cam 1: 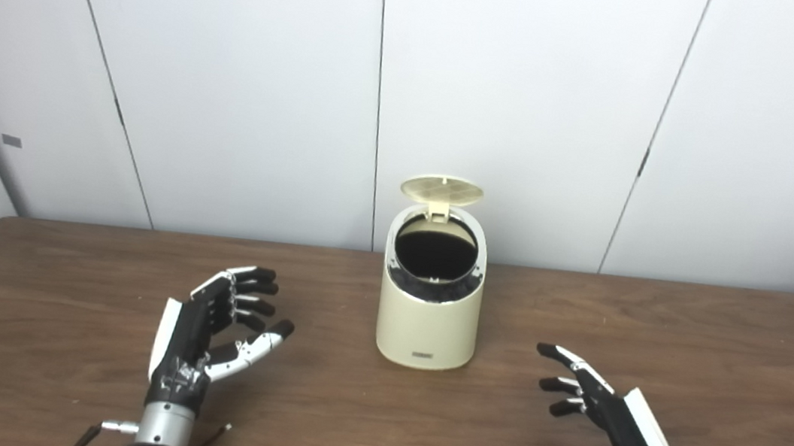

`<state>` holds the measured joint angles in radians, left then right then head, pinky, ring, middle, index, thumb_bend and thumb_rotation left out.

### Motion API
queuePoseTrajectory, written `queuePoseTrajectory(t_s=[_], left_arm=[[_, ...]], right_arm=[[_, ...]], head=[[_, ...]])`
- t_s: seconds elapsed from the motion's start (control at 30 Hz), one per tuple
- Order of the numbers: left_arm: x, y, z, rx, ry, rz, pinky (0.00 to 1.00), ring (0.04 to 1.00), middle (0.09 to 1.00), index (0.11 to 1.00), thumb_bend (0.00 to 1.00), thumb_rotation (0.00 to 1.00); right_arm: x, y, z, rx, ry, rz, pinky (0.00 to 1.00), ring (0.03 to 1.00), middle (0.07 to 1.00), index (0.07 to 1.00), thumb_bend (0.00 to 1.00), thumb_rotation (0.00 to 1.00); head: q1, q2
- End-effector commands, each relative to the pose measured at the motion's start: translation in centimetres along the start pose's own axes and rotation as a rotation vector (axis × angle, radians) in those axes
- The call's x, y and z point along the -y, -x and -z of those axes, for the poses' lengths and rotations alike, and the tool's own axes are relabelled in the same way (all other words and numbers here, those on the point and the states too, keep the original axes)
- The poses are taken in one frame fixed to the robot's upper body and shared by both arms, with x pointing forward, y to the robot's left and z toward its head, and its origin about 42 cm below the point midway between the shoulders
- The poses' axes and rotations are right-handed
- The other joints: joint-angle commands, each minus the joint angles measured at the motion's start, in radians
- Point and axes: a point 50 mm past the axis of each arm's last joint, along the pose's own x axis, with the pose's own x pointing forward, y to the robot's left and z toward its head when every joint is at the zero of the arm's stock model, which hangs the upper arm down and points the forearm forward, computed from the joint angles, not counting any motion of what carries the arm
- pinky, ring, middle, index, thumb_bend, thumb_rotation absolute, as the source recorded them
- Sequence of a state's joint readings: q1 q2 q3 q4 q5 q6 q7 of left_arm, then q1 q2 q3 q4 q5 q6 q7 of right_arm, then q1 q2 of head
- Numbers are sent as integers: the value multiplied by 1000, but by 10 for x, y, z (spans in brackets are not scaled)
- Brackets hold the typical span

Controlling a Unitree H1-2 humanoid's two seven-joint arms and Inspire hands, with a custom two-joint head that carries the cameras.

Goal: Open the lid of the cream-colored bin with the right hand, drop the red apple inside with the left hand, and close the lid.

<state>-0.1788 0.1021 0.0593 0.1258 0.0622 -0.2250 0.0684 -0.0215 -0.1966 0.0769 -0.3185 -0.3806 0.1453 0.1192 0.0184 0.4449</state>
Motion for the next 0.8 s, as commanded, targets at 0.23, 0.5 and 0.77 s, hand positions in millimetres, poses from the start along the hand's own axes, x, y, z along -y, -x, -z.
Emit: queuePoseTrajectory(t_s=[0.23, 0.5, 0.77], left_arm=[[2, 13, 14, -17, -19, 27, 499, 567, 633, 664, 567, 0], [4, 28, 30, -74, -2, 39, 508, 568, 633, 665, 554, 0], [8, 32, 36, -97, -3, 49, 543, 587, 639, 678, 544, 0]], right_arm=[[24, -35, -33, 129, 68, 65, 617, 772, 884, 856, 644, 265], [51, -85, -67, 234, 217, 95, 652, 806, 881, 860, 674, 441], [76, -143, -117, 282, 351, 88, 766, 891, 911, 883, 694, 570]], head=[[-34, -27], [-43, -54], [-46, -69]])
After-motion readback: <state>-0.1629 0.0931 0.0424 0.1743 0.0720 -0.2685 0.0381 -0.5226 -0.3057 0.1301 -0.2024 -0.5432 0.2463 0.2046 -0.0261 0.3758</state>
